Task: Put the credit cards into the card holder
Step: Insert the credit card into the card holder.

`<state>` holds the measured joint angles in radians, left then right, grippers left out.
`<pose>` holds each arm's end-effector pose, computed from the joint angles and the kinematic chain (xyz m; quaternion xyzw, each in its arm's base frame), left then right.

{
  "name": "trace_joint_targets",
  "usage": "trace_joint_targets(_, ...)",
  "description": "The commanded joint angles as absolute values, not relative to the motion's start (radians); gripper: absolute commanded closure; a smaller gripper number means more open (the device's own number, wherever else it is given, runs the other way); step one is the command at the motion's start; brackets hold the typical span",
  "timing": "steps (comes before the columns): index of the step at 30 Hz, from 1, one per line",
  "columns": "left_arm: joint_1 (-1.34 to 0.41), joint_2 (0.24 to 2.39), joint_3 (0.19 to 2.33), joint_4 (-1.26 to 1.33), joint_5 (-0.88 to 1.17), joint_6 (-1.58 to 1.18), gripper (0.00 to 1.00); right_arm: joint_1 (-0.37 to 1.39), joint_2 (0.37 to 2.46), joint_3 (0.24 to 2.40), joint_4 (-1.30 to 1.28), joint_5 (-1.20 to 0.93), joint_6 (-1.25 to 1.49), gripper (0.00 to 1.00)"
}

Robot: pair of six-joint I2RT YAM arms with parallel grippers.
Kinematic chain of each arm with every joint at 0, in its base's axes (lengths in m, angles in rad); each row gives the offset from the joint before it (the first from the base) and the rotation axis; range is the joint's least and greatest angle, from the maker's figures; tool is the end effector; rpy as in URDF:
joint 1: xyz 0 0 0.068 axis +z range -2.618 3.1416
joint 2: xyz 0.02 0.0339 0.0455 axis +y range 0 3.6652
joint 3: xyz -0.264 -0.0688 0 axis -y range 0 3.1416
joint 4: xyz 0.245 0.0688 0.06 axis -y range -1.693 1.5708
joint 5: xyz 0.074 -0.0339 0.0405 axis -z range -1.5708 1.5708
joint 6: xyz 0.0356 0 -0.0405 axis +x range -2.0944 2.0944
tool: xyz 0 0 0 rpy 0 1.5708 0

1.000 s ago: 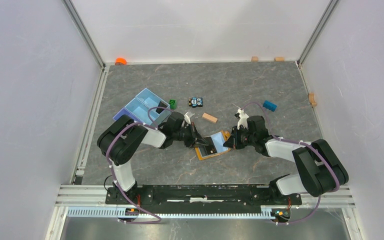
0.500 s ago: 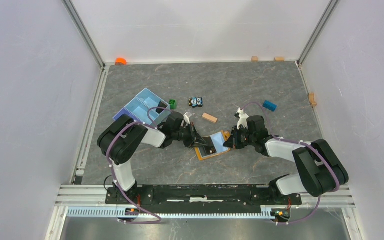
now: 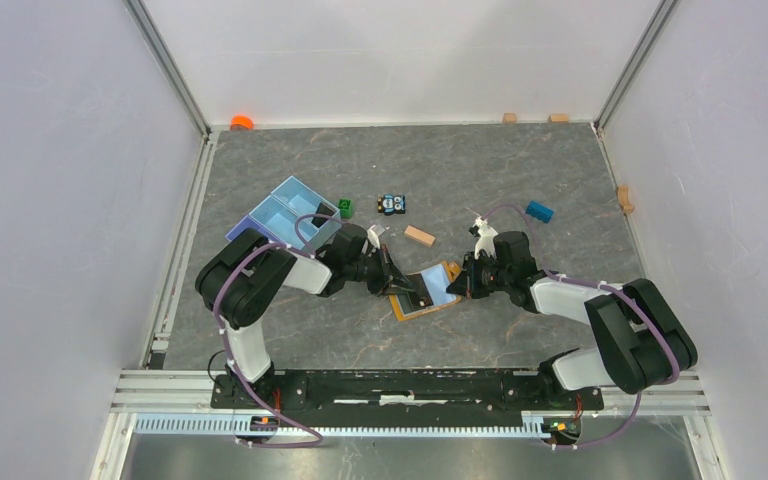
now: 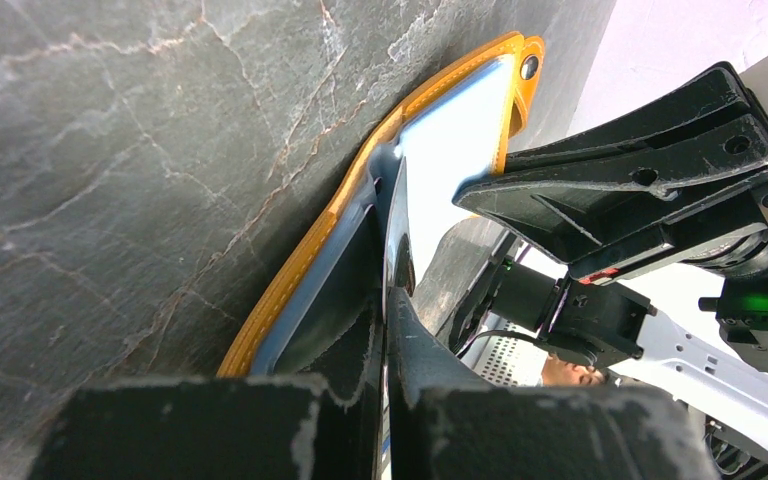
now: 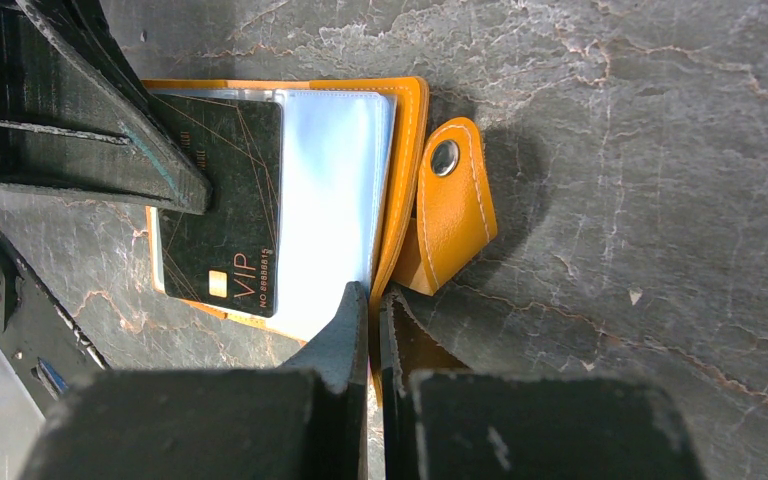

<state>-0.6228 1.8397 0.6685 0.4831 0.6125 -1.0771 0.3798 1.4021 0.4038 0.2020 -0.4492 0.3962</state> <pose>0.2483 -0.2035 0.1002 -0.0687 0.8690 -0.4859 0.0640 0.2107 0.1007 0.1245 -0.0767 0.9034 0.3302 0.2628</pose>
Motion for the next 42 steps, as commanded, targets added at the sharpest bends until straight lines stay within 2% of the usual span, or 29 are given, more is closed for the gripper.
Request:
trace_joint_targets(1, -0.615, 1.870, 0.668, 0.398, 0.579, -1.022, 0.98, 0.379, 1.425, 0.384, 0.063, -0.301, 0.322, 1.00)
trace_joint_targets(25, -0.617, 1.940, 0.694, 0.363, 0.526, -0.996, 0.98, 0.379, 1.418, 0.385, 0.057, -0.293, 0.325, 1.00)
trace_joint_targets(42, -0.615, 1.876, 0.630, 0.348, 0.494, -1.002, 0.98, 0.378, 1.416, 0.383, 0.055, -0.286, 0.322, 1.00)
